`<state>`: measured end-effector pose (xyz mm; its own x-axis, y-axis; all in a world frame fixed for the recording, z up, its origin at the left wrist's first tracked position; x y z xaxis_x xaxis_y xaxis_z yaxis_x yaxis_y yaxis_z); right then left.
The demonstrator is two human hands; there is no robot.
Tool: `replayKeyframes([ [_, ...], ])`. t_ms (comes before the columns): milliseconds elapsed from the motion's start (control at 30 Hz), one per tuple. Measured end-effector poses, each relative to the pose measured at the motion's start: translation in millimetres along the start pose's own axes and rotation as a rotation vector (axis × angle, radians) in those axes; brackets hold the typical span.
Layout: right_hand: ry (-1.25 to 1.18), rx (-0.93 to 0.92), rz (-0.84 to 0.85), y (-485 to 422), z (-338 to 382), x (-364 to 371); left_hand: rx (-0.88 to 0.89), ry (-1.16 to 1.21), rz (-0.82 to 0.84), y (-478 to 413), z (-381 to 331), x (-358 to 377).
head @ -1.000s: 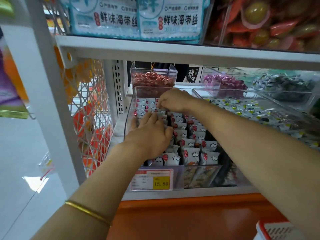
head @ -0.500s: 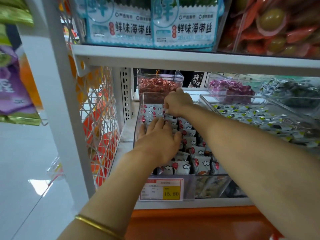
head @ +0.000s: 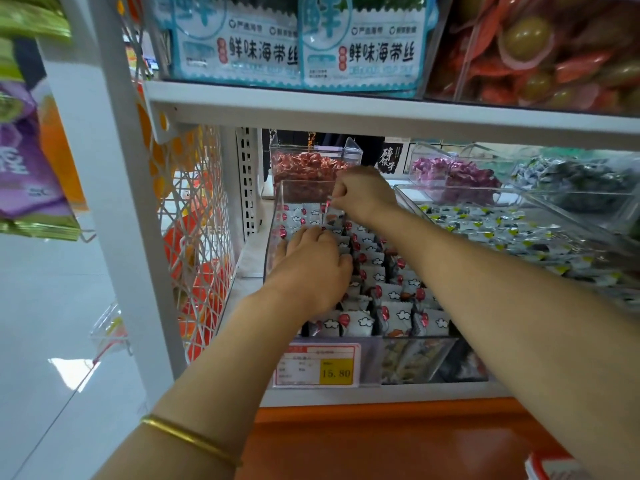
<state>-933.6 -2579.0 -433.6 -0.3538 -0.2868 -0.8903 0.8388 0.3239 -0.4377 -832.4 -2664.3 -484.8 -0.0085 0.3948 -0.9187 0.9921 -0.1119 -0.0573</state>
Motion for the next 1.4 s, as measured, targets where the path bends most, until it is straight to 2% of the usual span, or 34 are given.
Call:
replayKeyframes([
  [100, -0.107, 0.028, -0.196, 13.4, -2.6, -28.6, -0.042, 0.164, -0.030, 5.7, -1.5, -12.7],
  [200, -0.231, 0.051, -0.379, 39.8, -4.7, -53.5, -0.030, 0.294, -0.134, 13.0, -1.6, -26.4],
  [267, -0.319, 0.073, -0.472, 62.9, -4.2, -65.8, 0.018, 0.380, -0.215, 18.9, -2.0, -36.1],
  [367, -0.515, 0.141, -0.555, 100.7, -4.0, -76.5, 0.038, 0.531, -0.235, 28.2, -1.0, -39.9],
  [467, -0.755, 0.258, -0.538, 137.5, -6.1, -76.7, -0.017, 0.679, -0.194, 39.8, 3.5, -37.5],
  [633, -1.295, 0.439, -0.527, 177.0, -5.3, -63.9, -0.114, 0.942, -0.077, 47.2, 10.4, -27.7],
  [767, -1.538, 0.528, -0.551, 187.9, -4.0, -60.7, -0.172, 1.253, 0.034, 47.2, 13.9, -19.4],
  [833, -1.610, 0.562, -0.552, 190.4, -4.9, -59.1, -0.186, 1.351, 0.061, 45.8, 13.4, -18.3],
  [1033, -1.703, 0.577, -0.445, 191.4, -1.5, -55.3, -0.196, 1.271, -0.089, 43.9, 17.7, -22.5],
  [1300, -1.961, 0.645, -0.383, 189.6, 1.0, -47.4, -0.335, 1.697, 0.074, 43.9, 15.7, -13.2],
  [1400, -1.971, 0.623, -0.379, 186.5, 3.1, -48.2, -0.415, 1.838, 0.121, 44.8, 11.8, -8.3],
])
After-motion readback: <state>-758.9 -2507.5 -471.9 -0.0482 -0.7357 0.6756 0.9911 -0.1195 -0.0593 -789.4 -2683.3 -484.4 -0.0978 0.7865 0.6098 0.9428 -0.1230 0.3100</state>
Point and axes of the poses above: each hand's wrist, its own y-axis away from the middle knuckle, its own x-axis out of the palm, z = x × y, the point moved 7 cm from there along -y, towards the middle knuckle, and after that the axes turned 11 degrees about -x, right-handed, at the moved point
